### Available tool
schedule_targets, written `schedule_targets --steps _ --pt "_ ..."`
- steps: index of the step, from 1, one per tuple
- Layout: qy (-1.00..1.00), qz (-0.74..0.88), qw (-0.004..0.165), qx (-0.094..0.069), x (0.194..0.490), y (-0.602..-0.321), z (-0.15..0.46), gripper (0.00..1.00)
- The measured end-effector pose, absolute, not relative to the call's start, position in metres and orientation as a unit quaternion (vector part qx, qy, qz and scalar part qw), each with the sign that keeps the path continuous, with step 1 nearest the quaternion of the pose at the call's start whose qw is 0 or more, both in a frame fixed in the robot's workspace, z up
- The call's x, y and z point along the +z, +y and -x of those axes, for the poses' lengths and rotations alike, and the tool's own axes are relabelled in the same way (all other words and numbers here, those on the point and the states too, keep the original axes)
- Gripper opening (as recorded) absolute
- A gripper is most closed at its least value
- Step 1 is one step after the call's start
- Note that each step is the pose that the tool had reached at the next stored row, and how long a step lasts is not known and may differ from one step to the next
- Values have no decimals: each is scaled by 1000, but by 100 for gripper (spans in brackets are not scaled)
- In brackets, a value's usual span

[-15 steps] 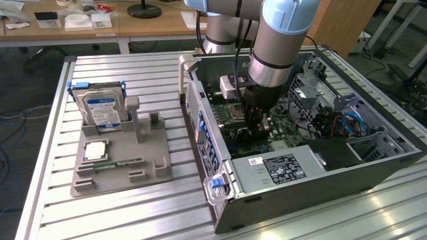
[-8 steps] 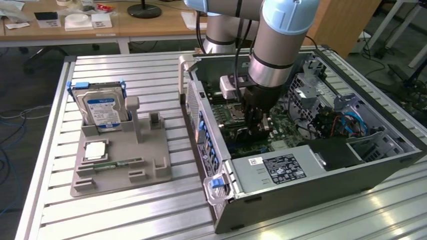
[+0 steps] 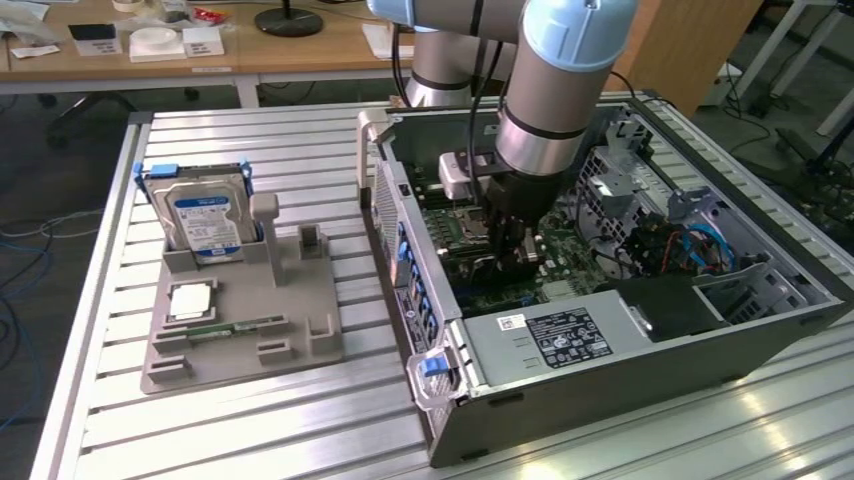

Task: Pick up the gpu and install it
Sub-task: 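Insert the gpu into the slot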

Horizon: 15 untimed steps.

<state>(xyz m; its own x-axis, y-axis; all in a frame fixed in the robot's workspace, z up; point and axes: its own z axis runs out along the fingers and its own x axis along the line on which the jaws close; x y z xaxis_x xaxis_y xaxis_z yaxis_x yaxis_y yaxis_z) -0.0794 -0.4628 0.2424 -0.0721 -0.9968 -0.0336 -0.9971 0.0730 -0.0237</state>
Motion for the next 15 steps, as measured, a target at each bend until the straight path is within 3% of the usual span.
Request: schedule_targets --steps 10,15 --pt "732 681 21 3 241 -463 80 27" --pt "732 681 20 3 241 -463 80 45"
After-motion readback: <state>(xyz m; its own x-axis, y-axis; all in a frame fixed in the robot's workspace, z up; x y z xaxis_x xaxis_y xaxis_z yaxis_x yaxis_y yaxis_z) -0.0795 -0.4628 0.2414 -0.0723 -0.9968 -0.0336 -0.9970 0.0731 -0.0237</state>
